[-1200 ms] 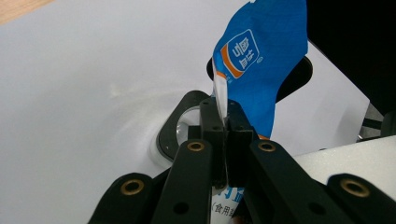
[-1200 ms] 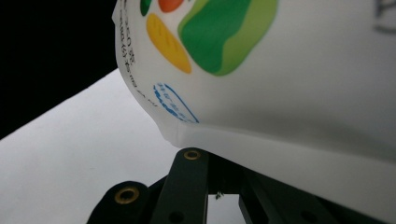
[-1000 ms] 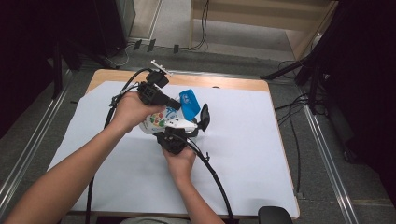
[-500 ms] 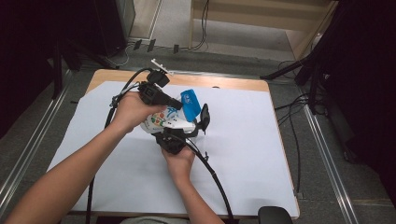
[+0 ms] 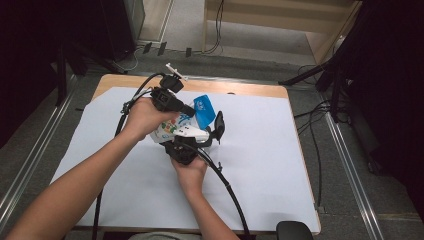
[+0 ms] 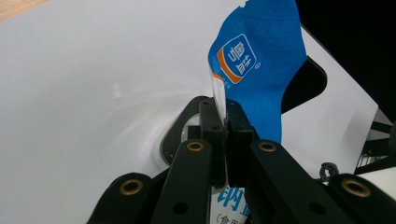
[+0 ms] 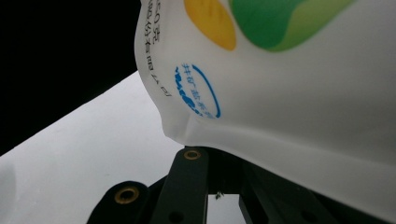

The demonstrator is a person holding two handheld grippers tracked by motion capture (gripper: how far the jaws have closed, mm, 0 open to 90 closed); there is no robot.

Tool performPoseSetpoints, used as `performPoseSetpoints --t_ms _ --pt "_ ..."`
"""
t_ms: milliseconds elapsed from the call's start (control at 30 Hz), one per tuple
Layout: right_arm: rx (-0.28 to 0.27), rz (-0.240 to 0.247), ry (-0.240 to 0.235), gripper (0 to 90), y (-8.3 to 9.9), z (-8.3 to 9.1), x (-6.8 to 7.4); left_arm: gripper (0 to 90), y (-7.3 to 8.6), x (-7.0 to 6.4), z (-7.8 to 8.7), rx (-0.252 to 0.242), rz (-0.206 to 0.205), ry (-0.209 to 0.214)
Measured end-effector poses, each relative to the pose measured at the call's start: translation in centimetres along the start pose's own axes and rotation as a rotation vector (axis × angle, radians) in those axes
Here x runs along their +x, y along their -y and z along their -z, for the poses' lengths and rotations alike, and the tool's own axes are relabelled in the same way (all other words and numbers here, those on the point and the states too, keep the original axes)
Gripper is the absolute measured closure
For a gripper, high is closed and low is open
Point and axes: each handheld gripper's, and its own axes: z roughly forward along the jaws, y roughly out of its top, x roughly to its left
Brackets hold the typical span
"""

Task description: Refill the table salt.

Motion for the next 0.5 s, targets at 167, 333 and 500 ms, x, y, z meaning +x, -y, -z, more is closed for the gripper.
performPoseSetpoints --t_ms 167,333,500 --pt "-0.003 -0.014 -0.002 90.0 0.0 -0.1 -0.2 90.0 -0.1 -0.3 0.1 -0.004 -0.014 -0.003" --pt "0.004 -0.011 0.017 87.6 0.1 -0.1 -0.4 90.0 0.1 -0.4 1.0 -0.019 -0.015 0.014" --pt "-0.002 0.011 0.037 83.5 0.2 -0.2 -0.2 90.0 0.2 -0.2 1.3 -0.028 -0.005 0.020"
